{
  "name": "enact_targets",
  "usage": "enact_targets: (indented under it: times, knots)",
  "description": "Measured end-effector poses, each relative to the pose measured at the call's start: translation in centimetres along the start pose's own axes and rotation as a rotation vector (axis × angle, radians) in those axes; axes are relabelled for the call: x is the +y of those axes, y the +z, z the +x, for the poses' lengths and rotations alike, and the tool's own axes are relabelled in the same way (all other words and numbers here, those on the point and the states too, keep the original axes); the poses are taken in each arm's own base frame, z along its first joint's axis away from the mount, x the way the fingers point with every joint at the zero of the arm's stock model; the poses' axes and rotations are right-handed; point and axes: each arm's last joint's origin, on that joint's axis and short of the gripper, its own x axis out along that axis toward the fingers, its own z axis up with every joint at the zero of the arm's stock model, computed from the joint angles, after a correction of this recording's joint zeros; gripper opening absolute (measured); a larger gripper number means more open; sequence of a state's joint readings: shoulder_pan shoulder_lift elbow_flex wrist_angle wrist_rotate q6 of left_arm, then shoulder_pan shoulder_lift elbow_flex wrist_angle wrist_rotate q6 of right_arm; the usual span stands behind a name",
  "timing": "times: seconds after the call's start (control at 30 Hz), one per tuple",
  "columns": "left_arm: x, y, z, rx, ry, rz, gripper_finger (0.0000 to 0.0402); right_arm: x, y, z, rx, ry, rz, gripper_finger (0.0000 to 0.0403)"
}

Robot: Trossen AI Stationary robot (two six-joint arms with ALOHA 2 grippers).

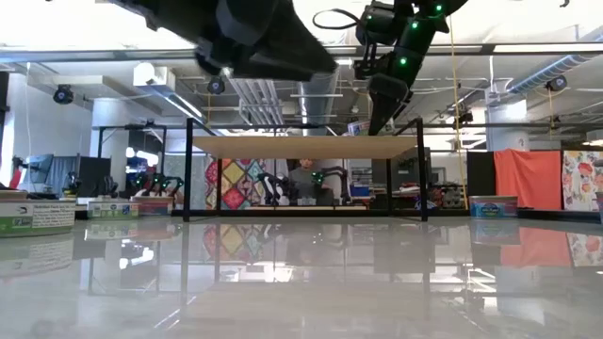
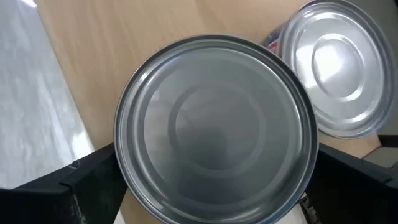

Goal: Stack canned seafood by type on shelf
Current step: Put the right green tuna can on the shelf aligned with the other green tuna can on the shelf

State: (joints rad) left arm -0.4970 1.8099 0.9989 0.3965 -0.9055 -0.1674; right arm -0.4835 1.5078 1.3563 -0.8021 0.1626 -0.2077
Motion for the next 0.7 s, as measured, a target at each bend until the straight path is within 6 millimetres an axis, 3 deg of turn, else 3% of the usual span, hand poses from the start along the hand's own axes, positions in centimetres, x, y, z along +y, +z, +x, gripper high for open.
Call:
enact_targets:
  times: [0.2,0.47,0.7]
  knots:
    - [1.6,1.8,1.0,-0.045,-0.025,0.065,0.0196,0.1,0.0,0.0,-0.008,0.035,-0.002,0.0400]
    - [7.5,3.9,3.1,0.036,0.075,0.036,0.0183,0.1,0.0,0.0,-0.008,0.039,-0.012,0.0400]
    - [12.2,6.3,4.9,-0.056,0.074,-0.128,0.0165,0.1,0.1,0.0,-0.013,0.037,-0.012,0.0400]
